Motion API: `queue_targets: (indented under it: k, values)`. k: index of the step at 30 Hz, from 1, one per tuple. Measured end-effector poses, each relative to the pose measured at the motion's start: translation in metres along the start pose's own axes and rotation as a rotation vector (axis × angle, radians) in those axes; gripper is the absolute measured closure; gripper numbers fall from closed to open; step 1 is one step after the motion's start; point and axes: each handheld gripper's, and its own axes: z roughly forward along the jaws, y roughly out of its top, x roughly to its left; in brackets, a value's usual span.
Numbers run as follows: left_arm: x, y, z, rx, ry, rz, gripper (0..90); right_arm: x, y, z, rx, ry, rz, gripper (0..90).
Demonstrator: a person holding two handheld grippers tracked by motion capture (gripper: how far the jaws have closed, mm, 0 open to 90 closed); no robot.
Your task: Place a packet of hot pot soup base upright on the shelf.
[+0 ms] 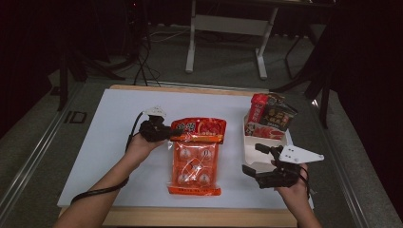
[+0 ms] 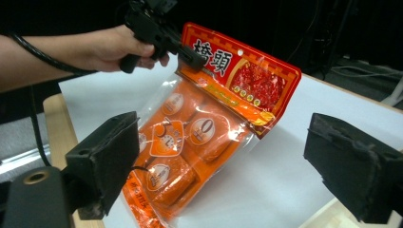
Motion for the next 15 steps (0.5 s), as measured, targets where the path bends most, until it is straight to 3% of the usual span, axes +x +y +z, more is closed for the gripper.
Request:
queue_targets:
  k: [15]
  values:
    - [-0.033, 0.006, -0.023, -0.053, -0.043, 0.076, 89.4, -0.007, 0.012, 0.012, 0.003, -0.008, 0.028, 11.4]
